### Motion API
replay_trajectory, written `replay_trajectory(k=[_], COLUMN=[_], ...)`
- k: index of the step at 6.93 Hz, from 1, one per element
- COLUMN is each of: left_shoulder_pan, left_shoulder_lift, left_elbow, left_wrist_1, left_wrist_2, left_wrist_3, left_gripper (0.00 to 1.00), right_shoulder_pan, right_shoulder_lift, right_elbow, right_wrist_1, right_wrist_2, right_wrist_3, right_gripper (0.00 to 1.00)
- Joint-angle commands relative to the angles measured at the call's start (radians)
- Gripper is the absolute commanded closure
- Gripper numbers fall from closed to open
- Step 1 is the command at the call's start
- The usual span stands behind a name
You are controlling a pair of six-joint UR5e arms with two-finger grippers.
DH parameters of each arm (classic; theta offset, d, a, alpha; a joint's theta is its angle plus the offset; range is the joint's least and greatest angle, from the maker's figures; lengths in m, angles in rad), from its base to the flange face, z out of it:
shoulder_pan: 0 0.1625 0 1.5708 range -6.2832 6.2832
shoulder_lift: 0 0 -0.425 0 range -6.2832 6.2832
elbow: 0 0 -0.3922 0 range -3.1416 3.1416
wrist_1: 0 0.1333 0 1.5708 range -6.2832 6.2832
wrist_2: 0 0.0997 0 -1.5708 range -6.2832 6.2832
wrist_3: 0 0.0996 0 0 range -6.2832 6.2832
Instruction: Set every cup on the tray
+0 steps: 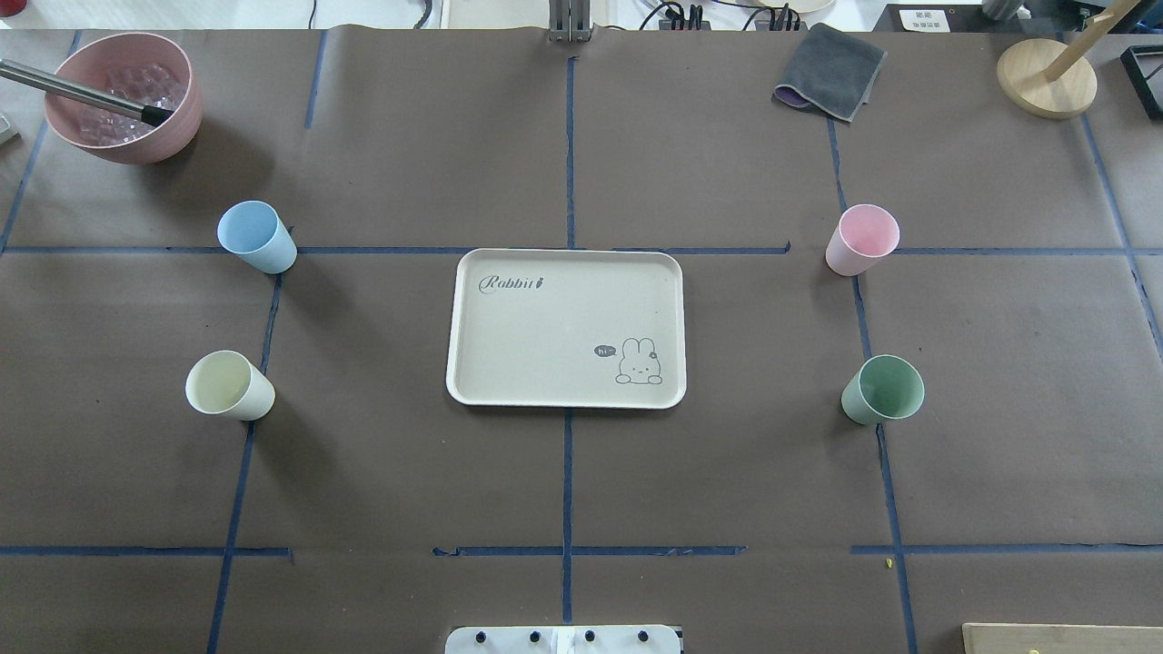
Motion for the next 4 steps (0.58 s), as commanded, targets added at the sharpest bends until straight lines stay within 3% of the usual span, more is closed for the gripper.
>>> replay_trajectory(k=[1, 3, 4], left_shoulder_pan=[0.003, 0.011, 0.020], left_shoulder_lift=[0.001, 0.001, -0.009], left_elbow=[-0.002, 0.000, -0.003], left_wrist_1=[-0.001, 0.004, 0.002], left_wrist_2=[0.001, 0.003, 0.001], left_wrist_3=[0.002, 0.001, -0.010], left_gripper=[0.00, 0.00, 0.00], right_shoulder_pan=[0.000, -0.001, -0.005], right_shoulder_lift=[0.002, 0.017, 0.017], right_elbow=[0.002, 0.009, 0.008], right_wrist_1=[0.000, 0.009, 0.087], right_wrist_2=[0.000, 0.000, -0.002], right_wrist_3=[0.000, 0.000, 0.008], right_gripper=[0.00, 0.00, 0.00])
